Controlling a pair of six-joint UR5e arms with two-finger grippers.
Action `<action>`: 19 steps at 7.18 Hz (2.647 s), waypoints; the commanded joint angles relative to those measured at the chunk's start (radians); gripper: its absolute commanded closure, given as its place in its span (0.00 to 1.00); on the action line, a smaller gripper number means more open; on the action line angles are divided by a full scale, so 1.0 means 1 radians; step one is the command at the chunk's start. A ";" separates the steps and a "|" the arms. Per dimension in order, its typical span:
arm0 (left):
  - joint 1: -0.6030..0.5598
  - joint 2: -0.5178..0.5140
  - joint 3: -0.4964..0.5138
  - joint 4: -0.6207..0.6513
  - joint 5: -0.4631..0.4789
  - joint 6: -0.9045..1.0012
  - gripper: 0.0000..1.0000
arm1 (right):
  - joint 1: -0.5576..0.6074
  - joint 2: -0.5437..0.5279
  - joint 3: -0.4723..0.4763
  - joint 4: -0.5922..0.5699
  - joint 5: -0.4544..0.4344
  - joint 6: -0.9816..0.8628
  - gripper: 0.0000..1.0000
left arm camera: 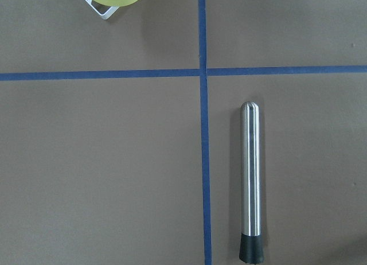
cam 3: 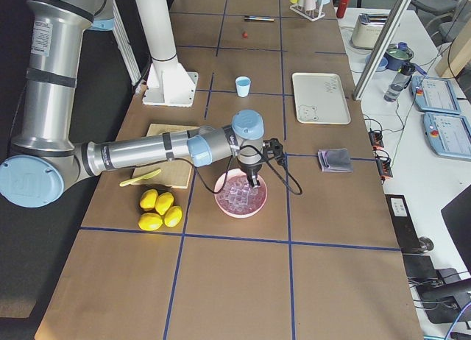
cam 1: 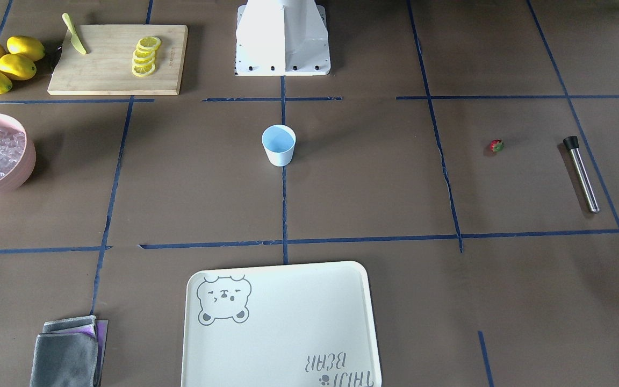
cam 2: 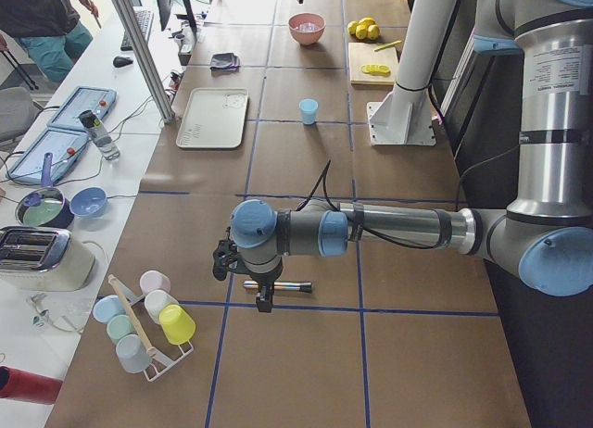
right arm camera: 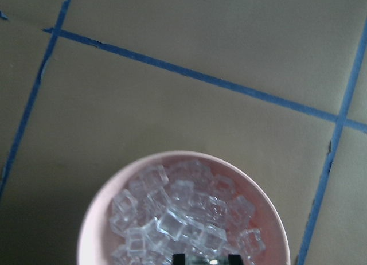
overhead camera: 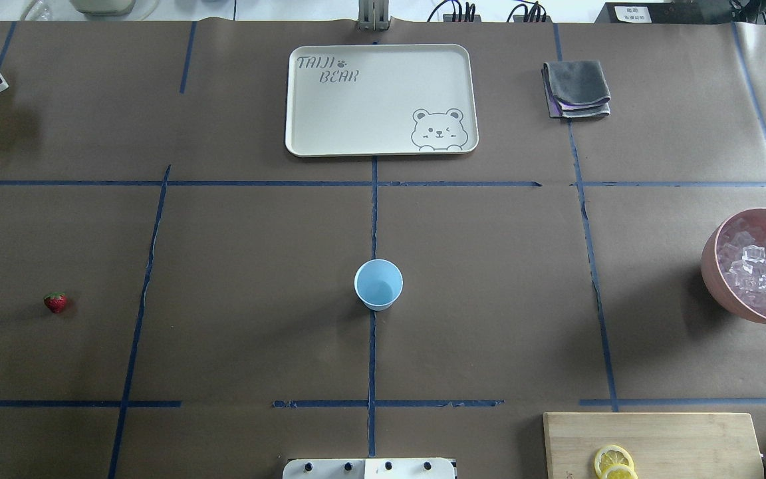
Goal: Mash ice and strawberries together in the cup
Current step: 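Lower the right gripper into the pink bowl and grasp an ice cube, then lift the ice cube and carry it over the blue cup, then open the right gripper to drop the ice cube into the blue cup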
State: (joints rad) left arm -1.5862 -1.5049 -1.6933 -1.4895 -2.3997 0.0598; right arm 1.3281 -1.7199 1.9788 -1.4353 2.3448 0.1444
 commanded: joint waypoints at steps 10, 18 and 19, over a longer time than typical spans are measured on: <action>0.000 0.000 0.011 -0.008 -0.001 0.000 0.00 | -0.897 0.915 -0.201 -0.286 -0.561 0.942 1.00; 0.000 -0.001 0.004 -0.003 -0.001 -0.002 0.00 | -0.920 0.948 -0.259 -0.287 -0.582 0.972 0.47; 0.000 -0.001 0.004 -0.003 -0.001 -0.002 0.00 | -0.920 0.944 -0.256 -0.287 -0.582 0.972 0.10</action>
State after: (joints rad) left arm -1.5861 -1.5064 -1.6887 -1.4927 -2.4006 0.0583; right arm 0.4078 -0.7719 1.7202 -1.7220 1.7628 1.1167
